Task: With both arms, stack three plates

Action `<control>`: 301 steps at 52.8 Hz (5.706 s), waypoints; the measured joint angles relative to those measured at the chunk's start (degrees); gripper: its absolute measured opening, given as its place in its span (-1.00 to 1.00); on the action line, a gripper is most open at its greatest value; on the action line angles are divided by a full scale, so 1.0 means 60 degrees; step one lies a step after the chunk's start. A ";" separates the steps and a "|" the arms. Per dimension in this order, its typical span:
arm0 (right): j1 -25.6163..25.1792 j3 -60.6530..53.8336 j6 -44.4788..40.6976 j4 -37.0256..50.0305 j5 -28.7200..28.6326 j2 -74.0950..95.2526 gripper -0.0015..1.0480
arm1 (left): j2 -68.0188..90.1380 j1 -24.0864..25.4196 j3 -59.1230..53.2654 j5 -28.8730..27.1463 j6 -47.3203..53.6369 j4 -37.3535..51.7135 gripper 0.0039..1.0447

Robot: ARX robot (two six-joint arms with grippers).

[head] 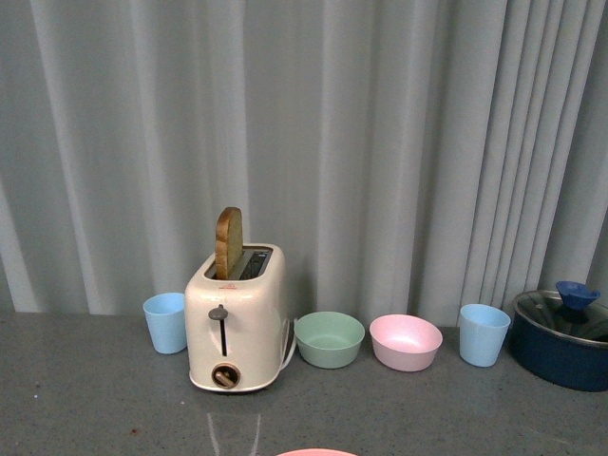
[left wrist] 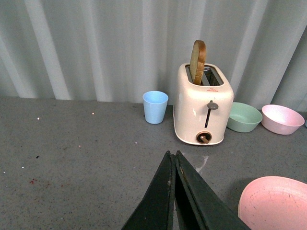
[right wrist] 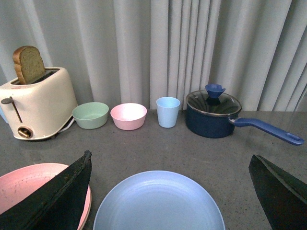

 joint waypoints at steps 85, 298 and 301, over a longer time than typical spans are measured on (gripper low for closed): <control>0.0000 -0.0004 0.0000 0.0000 -0.0007 0.0000 0.86 | -0.6517 0.0015 -0.0878 0.0051 -0.0018 -0.5384 -0.94; 0.1909 0.5180 0.3814 0.3774 -0.1843 1.4794 -0.94 | -0.6528 0.0015 -0.0878 0.0047 -0.0022 -0.5388 0.87; 0.2073 0.5180 0.4047 0.4000 -0.1872 1.5231 -0.94 | -0.6528 0.0015 -0.0878 0.0047 -0.0022 -0.5388 0.87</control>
